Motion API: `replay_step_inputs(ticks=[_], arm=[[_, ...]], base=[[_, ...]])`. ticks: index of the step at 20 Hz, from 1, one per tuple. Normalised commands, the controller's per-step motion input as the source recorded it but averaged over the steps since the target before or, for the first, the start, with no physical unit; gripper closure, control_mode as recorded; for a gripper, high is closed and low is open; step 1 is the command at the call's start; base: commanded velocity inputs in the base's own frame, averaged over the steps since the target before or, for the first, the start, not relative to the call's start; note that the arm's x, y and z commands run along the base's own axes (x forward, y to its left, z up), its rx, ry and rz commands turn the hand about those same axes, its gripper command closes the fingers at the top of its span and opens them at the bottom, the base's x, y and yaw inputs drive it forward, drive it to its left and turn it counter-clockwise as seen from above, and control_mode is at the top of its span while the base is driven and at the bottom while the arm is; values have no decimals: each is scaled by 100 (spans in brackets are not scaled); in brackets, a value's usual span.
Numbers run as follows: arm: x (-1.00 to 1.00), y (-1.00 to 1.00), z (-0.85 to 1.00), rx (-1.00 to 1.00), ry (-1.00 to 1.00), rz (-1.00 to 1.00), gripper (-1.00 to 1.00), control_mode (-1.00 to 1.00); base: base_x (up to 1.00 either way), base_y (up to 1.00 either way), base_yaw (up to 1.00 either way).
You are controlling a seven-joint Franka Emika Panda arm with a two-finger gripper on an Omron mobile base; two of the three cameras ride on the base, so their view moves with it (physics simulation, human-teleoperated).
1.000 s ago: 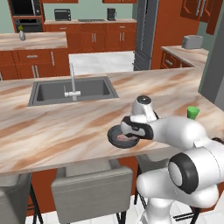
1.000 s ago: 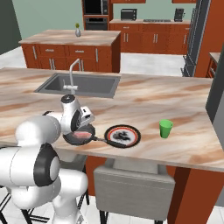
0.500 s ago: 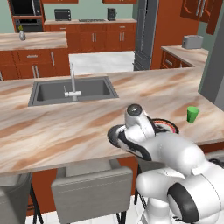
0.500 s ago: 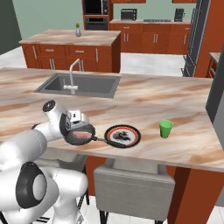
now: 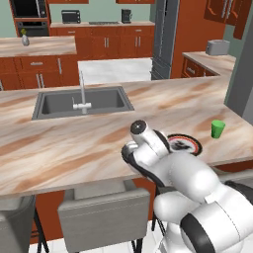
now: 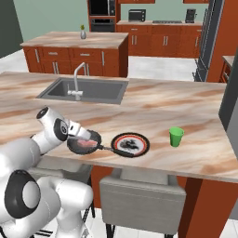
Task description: Pick up the pan with the steak in it and place it on the dining table. Then place the steak on the plate.
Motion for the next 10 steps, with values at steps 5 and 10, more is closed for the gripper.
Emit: replay_step_inputs(ticks=[5,10], arm=[[-9,-3,16,20,1,-44,-100,-100],[-15,-24,16,28,1,-28,-100,-100]], base=[[0,0,0],[0,0,0]])
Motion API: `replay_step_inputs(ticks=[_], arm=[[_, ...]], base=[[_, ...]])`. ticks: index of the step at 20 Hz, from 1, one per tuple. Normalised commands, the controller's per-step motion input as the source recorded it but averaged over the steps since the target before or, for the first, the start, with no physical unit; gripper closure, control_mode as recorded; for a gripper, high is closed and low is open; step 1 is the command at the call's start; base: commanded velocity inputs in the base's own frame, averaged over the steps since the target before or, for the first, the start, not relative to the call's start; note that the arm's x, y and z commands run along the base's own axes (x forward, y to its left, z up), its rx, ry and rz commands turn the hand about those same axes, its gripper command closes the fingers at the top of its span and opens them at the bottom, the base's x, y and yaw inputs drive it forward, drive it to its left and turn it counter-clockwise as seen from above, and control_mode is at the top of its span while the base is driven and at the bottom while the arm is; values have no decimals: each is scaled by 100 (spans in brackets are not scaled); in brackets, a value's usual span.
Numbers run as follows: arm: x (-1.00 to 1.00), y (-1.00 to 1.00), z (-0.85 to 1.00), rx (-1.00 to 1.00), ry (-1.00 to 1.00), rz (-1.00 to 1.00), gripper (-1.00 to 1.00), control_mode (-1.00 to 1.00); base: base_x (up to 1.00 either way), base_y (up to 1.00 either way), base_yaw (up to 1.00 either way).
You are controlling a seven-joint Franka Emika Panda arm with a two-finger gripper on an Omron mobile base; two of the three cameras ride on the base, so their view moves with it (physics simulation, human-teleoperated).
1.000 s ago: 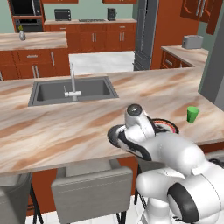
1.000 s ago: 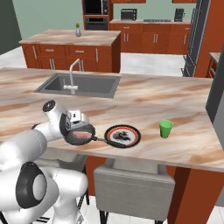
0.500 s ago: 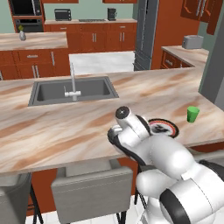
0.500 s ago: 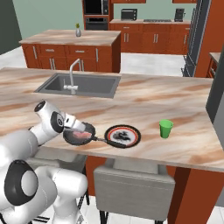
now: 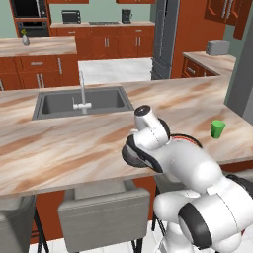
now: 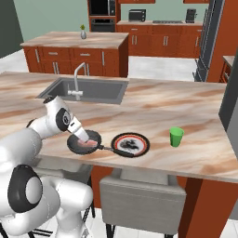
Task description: Pick up the pan with the steak in it and place it on the dining table. Then place the steak on the plate.
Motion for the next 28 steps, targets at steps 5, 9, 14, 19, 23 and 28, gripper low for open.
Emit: replay_step_inputs(ticks=[5,9,14,19,23,28], arm=[[-14,-29,0,33,0,-13,-100,-100],[-1,0,0,5,0,0,-100,-100],[27,18,-11,0,5,-2,-100,-100],[49,27,-30,0,5,-4,-100,-100],[58,23,-30,0,4,-4,-100,-100],[46,6,-23,0,6,-1,-100,-100]], base=[[0,0,0],[0,0,0],[0,0,0],[0,0,0],[0,0,0],[0,0,0]])
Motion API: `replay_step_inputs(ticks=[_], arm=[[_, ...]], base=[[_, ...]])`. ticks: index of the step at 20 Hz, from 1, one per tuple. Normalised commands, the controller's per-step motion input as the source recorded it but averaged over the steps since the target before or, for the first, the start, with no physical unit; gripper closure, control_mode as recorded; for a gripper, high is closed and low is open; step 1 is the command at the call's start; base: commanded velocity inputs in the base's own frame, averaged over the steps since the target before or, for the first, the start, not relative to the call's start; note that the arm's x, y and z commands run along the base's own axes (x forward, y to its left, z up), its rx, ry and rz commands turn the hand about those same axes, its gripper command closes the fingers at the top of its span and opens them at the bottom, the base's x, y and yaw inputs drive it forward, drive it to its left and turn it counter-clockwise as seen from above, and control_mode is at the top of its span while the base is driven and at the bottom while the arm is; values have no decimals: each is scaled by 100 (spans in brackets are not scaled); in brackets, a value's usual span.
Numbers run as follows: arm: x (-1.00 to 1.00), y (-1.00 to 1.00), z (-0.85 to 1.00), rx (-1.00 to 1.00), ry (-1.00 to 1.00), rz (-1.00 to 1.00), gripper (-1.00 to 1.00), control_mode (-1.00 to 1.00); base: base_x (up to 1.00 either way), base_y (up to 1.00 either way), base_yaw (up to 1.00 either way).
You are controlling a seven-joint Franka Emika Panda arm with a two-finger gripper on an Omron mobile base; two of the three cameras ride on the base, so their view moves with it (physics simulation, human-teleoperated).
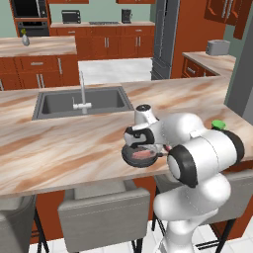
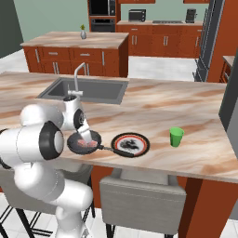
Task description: Pick up the pan with the steak in it and place it on the dining table. Then place the steak on the plate.
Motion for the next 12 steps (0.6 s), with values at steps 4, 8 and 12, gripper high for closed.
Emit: replay_step_inputs(ticks=[4,8,12], arm=[[15,0,-14,0,4,0,-100,-100],[18,0,-30,4,1,0,-100,-100],[-6,-6,-33,10,-5,0,-100,-100]], base=[[0,0,0],[0,0,0],[0,0,0]])
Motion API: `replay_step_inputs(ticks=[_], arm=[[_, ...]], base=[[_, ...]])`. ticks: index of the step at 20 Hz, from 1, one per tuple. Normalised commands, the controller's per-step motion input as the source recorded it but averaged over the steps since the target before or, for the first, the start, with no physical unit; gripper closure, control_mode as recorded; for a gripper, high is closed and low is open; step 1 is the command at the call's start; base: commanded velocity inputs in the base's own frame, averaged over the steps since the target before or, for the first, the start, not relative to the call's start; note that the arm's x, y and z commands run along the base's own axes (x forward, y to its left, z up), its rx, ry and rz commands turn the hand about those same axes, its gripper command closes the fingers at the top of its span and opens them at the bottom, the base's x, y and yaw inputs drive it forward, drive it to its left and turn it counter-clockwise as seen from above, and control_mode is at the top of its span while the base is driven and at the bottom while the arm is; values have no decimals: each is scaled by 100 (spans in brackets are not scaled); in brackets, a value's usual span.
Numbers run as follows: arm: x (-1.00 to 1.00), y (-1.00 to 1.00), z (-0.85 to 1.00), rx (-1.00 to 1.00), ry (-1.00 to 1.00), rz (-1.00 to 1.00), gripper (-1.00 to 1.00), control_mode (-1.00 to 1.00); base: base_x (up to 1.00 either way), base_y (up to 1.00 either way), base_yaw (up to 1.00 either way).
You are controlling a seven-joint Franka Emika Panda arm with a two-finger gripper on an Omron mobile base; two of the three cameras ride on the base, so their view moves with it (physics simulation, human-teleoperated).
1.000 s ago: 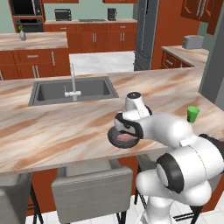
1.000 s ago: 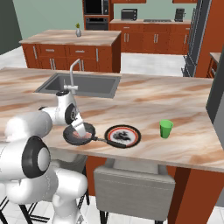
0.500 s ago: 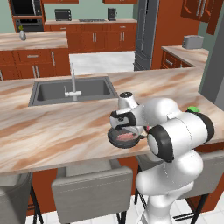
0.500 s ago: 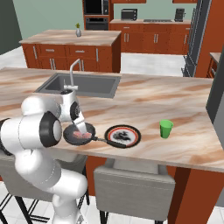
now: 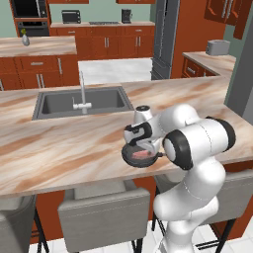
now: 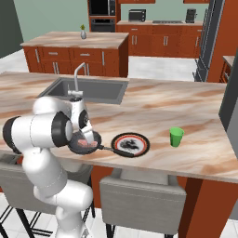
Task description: Pick up the pan with the steak in it and place it on the dining table. Then place the steak on the plate.
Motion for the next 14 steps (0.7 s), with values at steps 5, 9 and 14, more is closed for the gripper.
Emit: replay_step_inputs(ticks=[5,9,14], arm=[[0,-2,-5,3,-1,0,-100,-100],[0,0,-9,0,0,0,-100,-100],[0,0,-4,0,0,-1,-100,-100]], base=[[0,0,0],[0,0,0],[0,0,0]])
